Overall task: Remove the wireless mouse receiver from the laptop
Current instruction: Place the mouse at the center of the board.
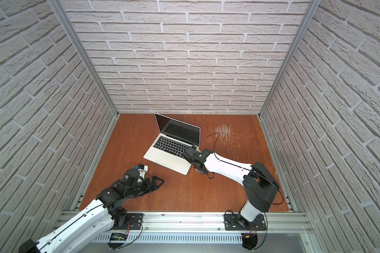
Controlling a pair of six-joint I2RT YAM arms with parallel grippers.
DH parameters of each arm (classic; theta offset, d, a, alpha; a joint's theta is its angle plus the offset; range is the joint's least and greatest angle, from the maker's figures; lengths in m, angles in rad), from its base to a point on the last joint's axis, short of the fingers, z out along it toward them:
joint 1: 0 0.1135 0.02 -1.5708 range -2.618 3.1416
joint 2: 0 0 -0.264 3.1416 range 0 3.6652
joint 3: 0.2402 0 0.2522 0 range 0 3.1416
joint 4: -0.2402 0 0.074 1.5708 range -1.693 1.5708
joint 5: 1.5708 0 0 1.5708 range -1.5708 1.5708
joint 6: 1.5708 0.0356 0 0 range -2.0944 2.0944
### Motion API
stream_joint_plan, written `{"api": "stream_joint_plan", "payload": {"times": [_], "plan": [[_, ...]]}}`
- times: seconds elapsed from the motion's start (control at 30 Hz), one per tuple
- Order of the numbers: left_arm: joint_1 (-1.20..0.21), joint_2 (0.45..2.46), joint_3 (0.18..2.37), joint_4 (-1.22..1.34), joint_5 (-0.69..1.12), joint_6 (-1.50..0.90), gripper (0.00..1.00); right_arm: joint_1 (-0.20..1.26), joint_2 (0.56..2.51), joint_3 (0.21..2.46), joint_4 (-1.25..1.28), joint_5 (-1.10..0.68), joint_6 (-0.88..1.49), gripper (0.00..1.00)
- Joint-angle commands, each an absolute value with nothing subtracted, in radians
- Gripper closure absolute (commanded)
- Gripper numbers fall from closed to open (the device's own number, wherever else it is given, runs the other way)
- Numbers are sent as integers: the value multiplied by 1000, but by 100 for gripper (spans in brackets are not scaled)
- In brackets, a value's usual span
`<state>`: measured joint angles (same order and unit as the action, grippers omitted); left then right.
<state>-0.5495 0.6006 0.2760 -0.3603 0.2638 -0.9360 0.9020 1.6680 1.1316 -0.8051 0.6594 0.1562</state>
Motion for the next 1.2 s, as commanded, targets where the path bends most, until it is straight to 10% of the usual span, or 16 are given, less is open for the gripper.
{"api": "stream_joint_plan", "payload": {"times": [0.0,0.6,1.17], "plan": [[-541,587,293,-379,235,-917,2,952,1712,1173,-848,798,128,95],[-414,478,268,-520,153,-953,2,1121,1913,1173,-841,804,205,54],[-413,509,273,-511,154,-966,2,1143,1854,1147,-781,648,230,39]]}}
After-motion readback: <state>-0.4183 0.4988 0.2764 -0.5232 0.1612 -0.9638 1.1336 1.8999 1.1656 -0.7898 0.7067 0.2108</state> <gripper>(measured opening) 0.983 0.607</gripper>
